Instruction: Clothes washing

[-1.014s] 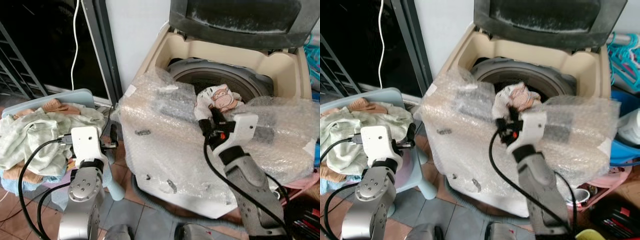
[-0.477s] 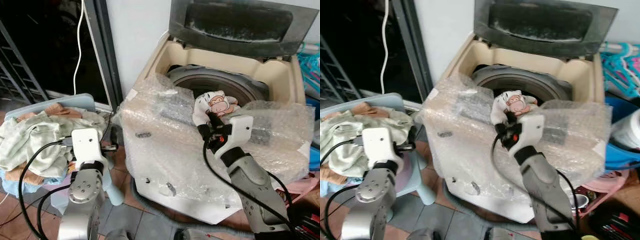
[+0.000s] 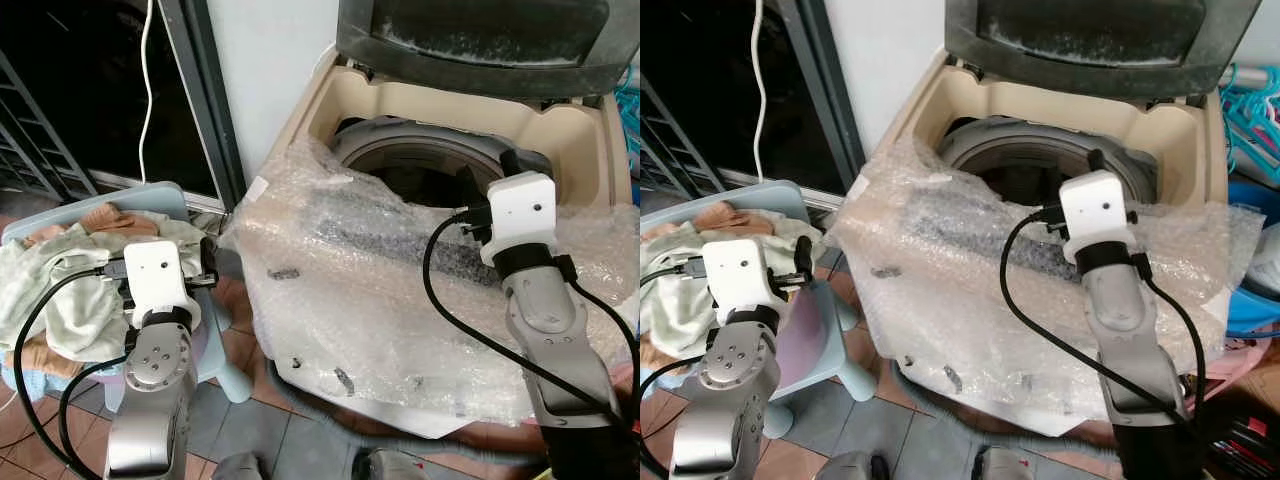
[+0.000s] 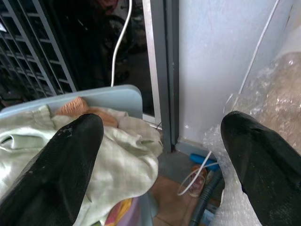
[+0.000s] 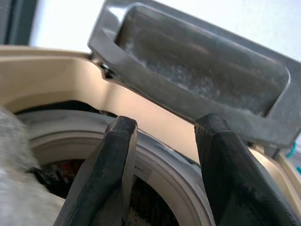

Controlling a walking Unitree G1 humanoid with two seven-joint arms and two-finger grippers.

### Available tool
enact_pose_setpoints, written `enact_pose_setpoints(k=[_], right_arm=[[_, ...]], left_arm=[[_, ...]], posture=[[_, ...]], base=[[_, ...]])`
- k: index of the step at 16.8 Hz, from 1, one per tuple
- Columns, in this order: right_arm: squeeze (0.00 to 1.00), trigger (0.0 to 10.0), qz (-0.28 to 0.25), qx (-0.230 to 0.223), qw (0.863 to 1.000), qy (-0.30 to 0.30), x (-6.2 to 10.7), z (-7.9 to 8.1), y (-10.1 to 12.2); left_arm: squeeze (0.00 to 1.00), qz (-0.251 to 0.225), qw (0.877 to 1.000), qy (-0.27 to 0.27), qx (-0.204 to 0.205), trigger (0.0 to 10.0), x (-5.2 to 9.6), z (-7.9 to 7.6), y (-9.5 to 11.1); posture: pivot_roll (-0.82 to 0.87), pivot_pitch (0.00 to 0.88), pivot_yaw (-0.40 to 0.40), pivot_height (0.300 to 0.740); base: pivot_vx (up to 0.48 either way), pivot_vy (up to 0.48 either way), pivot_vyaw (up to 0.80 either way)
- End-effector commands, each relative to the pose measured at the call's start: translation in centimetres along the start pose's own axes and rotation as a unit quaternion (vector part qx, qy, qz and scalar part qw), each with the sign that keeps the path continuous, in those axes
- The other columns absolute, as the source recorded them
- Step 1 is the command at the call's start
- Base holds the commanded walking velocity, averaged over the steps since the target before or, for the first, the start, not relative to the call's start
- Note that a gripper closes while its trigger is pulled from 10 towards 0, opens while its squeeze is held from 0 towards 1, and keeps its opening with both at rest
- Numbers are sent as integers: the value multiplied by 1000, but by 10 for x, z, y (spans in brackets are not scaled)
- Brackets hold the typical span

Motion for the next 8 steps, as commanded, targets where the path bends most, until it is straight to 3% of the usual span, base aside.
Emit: enact_pose_setpoints(k=[1, 3, 7, 8], right_arm=[[0, 10000, 1, -4, 1000, 2, 1, 4, -2], [0, 10000, -4, -16, 1000, 7, 0, 11, -1], [0, 10000, -10, -42, 999, 18, -5, 20, 1], [0, 10000, -14, -37, 999, 21, -5, 22, 3]], left_arm=[[0, 4, 1000, 2, 0, 10000, 3, -1, -2], [0, 2, 1000, -6, 3, 10000, 3, -9, -1], [0, 2, 1000, -10, 6, 10000, 2, -11, -2], [0, 1, 1000, -10, 6, 10000, 2, -11, -1]], posture=[[-21, 83, 44, 740], [-20, 65, 37, 740], [-16, 58, 33, 740], [-16, 58, 33, 740]], base=[[0, 0, 0], [0, 0, 0], [0, 304, 0], [0, 0, 0]])
Point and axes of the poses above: a point about 5 cm out from each wrist's last joint towards the gripper, its own x axis pointing back from the gripper into the wrist, its own y axis along the axis of the wrist's last joint, z = x × y, the point moved 5 cm from there along -x, pointing out of the wrist towards the gripper, and after that the axes turned 8 degrees about -x, right-handed, at the moved point
